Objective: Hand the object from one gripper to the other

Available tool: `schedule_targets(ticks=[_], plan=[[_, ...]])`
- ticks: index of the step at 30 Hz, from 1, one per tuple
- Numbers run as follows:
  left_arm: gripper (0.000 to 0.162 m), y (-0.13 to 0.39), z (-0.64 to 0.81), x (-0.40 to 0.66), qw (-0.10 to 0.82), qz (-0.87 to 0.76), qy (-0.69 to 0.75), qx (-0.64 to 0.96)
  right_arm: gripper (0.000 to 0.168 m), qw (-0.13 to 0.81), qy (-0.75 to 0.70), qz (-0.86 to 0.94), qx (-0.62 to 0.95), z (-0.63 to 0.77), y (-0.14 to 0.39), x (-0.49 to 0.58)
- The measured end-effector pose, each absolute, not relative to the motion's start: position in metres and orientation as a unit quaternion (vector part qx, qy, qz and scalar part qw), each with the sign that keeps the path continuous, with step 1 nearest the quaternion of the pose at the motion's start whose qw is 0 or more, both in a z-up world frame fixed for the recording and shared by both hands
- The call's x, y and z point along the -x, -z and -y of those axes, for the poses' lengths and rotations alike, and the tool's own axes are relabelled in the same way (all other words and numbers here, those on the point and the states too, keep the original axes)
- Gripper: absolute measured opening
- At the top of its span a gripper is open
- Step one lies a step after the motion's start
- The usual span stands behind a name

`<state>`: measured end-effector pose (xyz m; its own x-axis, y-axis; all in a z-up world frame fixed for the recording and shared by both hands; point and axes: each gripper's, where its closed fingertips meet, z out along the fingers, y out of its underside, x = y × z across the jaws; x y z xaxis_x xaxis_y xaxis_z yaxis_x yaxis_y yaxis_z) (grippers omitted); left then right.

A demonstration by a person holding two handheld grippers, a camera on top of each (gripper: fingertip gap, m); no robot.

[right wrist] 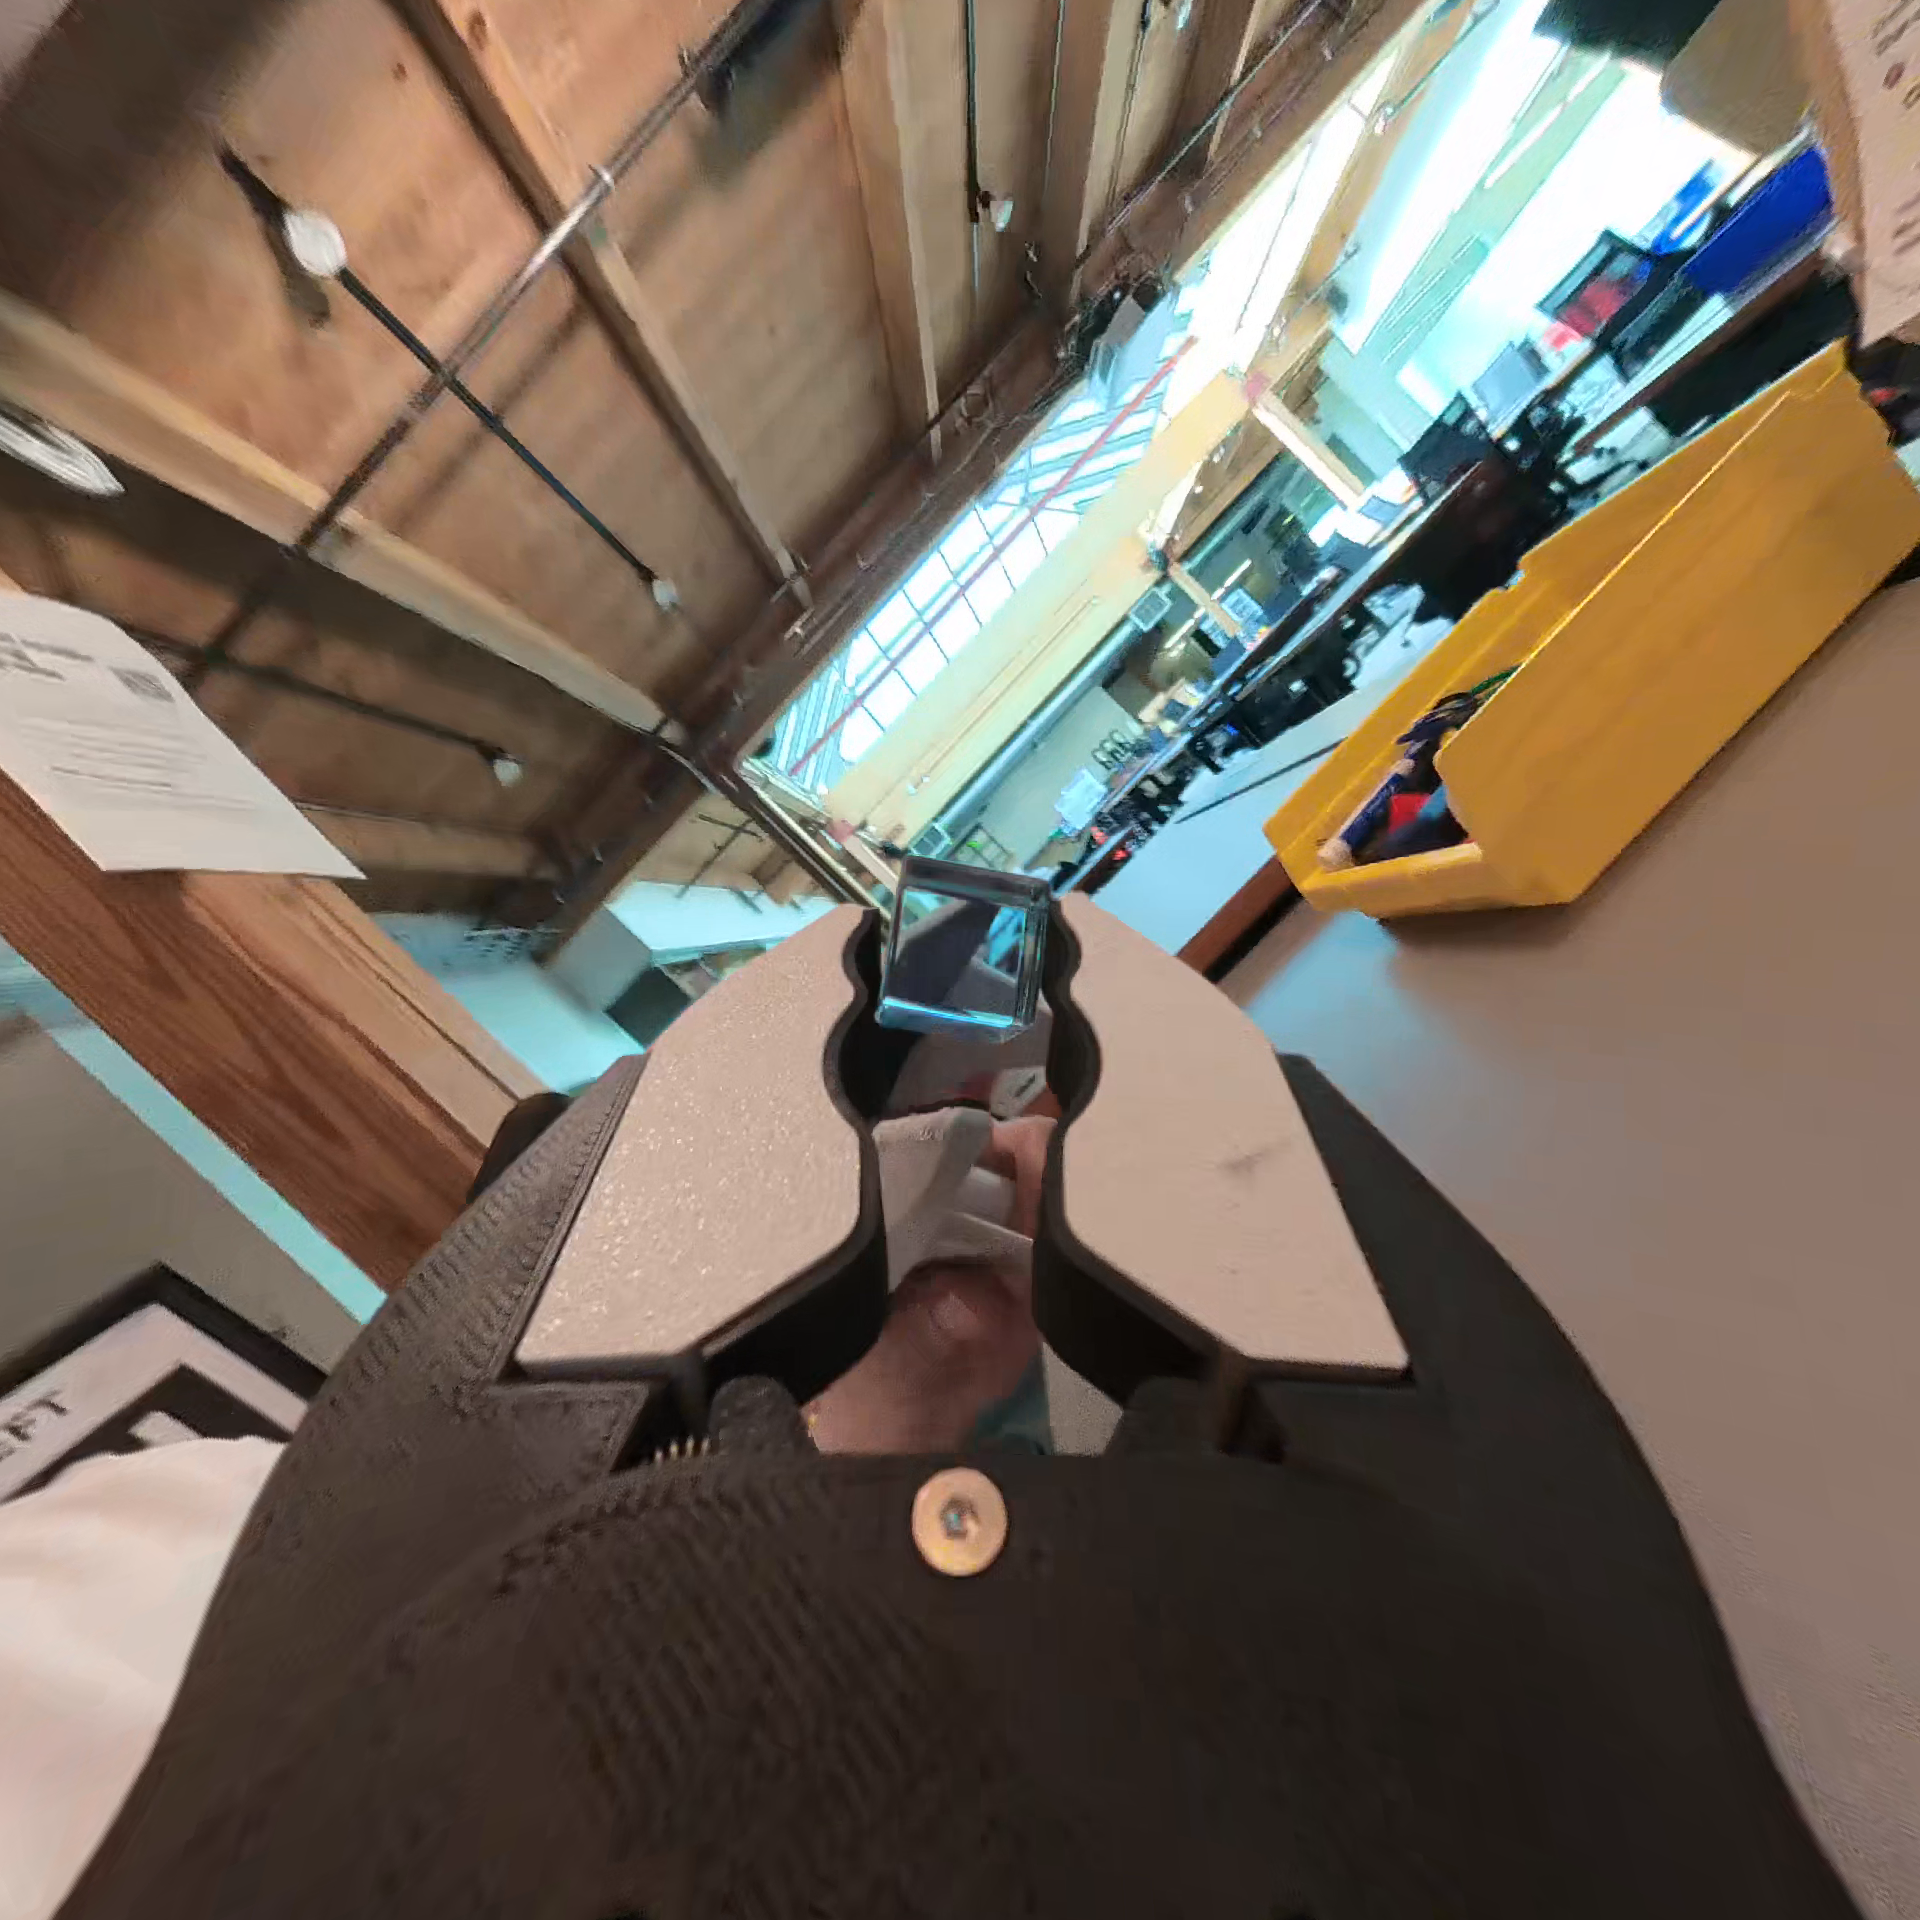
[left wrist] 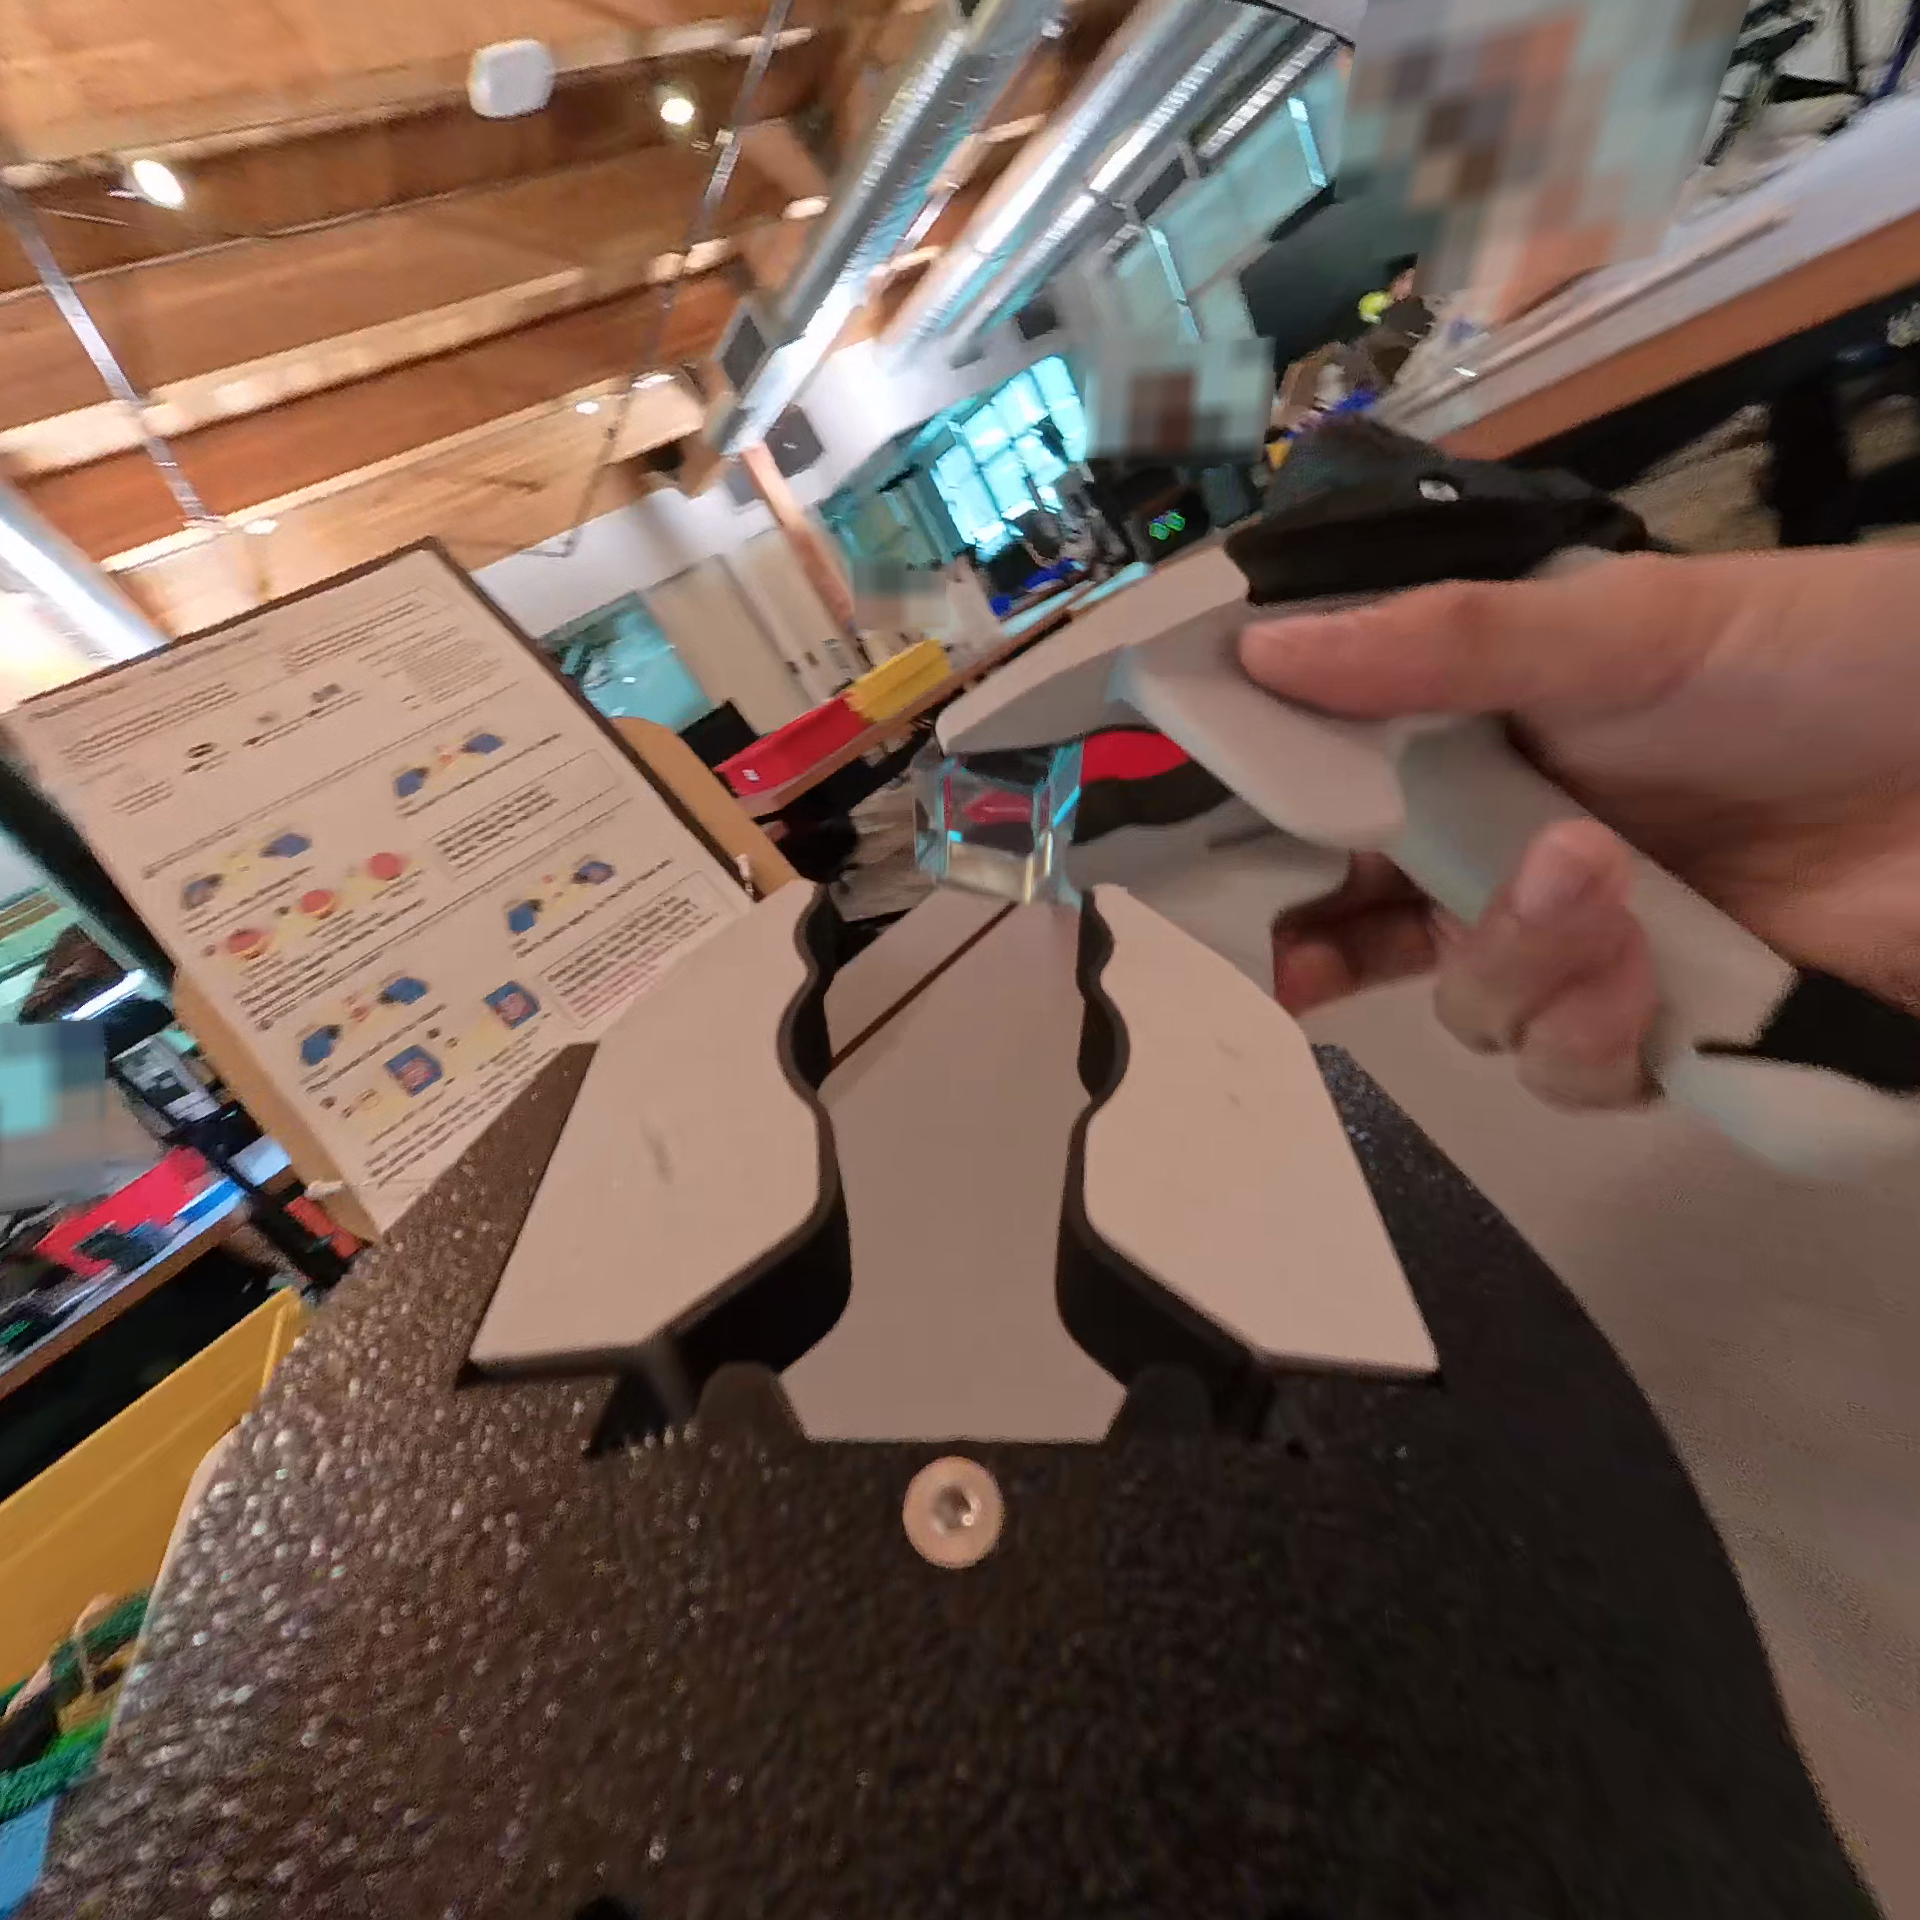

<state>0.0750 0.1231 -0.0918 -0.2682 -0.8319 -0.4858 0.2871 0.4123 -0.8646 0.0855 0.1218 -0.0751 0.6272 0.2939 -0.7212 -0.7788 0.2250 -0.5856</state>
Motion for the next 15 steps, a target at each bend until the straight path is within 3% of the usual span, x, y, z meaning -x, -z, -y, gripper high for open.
schedule_targets(ticks=[1,5,11,15], plan=[[0.044,0.09,-0.122,-0.075,0.576,-0.608,0.496,0.23,0.029,0.741,-0.374,-0.234,0.507,-0.124,0.076,-0.081],[0.046,0.088,-0.113,-0.073,0.619,-0.583,0.478,0.221,0.03,0.733,-0.411,-0.223,0.494,-0.133,0.073,-0.062],[0.036,0.081,-0.125,-0.066,0.711,-0.528,0.409,0.22,0.029,0.735,-0.424,-0.239,0.472,-0.135,0.069,-0.058],[0.034,0.085,-0.125,-0.067,0.718,-0.529,0.397,0.218,0.029,0.738,-0.414,-0.24,0.475,-0.136,0.072,-0.059]])
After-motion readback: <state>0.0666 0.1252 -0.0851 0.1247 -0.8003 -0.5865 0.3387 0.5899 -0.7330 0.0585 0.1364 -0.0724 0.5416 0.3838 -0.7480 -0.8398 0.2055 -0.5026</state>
